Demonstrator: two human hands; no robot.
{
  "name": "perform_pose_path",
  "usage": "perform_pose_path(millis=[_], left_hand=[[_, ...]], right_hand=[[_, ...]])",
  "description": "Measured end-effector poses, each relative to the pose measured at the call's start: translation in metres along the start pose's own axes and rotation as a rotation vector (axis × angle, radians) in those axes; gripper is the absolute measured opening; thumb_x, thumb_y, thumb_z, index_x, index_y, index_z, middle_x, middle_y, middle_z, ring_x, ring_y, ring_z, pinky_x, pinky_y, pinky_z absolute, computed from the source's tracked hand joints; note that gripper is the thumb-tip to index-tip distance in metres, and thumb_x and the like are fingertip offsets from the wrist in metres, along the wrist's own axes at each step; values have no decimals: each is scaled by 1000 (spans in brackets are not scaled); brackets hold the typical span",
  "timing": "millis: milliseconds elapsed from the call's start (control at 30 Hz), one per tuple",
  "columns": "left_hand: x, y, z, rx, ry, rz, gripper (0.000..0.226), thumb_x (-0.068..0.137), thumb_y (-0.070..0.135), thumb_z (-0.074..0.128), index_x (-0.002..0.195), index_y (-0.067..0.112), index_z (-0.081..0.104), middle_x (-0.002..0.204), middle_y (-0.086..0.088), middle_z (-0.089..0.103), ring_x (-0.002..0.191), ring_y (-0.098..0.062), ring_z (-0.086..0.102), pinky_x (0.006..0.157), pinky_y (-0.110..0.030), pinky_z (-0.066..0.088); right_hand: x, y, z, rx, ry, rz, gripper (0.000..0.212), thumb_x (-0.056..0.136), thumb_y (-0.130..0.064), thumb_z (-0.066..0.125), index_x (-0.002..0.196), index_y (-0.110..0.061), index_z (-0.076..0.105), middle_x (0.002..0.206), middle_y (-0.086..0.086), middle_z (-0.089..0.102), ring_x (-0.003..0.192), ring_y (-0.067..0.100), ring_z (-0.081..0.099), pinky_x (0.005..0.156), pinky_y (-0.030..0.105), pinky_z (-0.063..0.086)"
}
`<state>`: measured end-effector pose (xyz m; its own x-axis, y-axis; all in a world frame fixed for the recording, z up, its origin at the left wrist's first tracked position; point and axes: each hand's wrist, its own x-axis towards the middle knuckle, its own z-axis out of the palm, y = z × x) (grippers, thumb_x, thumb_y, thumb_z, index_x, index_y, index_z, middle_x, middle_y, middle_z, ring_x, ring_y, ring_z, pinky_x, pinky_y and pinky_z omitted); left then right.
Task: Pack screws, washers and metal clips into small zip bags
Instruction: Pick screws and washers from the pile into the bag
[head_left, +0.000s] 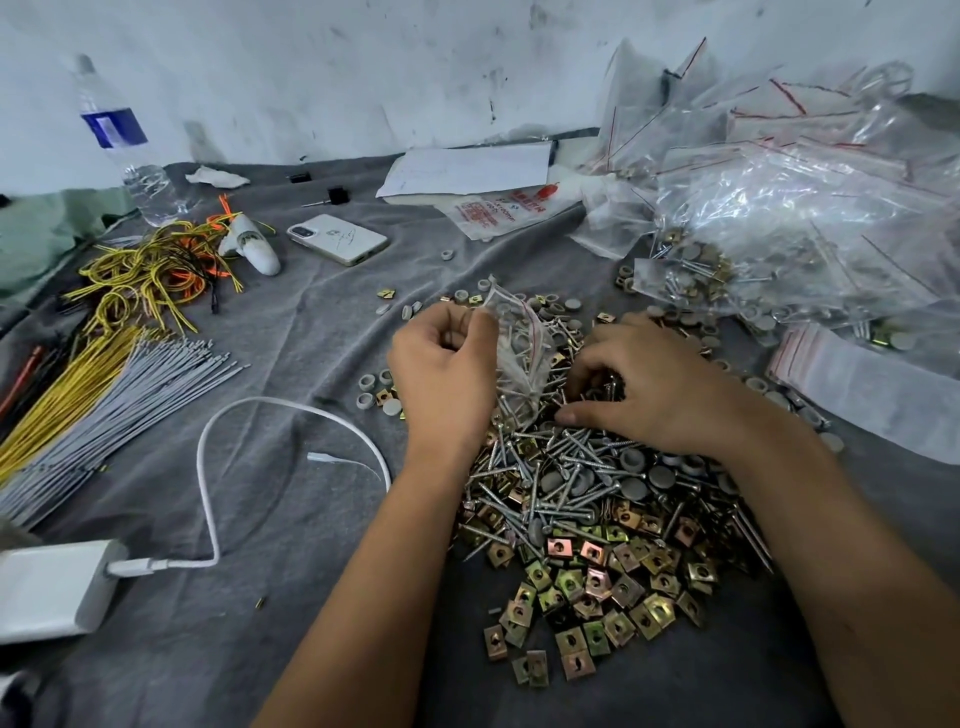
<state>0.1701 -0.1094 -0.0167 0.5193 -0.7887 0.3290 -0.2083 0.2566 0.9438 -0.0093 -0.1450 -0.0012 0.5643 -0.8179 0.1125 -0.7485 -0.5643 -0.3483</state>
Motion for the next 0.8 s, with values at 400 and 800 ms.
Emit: perform_pose_path(millis=[400, 800], left_hand=[[2, -2, 0, 12, 36, 11, 35, 88, 11, 63, 58, 14, 44, 54, -4, 38, 56, -19, 33, 55, -34, 29], [1, -3, 1, 13, 56, 38, 35, 88, 6, 63, 59, 11, 45, 54, -4, 38, 55, -18, 33, 53, -32, 29]], right_hand=[[-4, 3, -1, 415, 335, -96, 9, 89, -19, 74, 85, -24, 67, 94, -8, 67, 91, 5, 58, 79, 22, 44], [0, 3, 9, 16, 21, 8, 49, 74, -69, 69, 112, -39, 67, 116, -14, 52, 117, 10, 37, 104, 44, 39]])
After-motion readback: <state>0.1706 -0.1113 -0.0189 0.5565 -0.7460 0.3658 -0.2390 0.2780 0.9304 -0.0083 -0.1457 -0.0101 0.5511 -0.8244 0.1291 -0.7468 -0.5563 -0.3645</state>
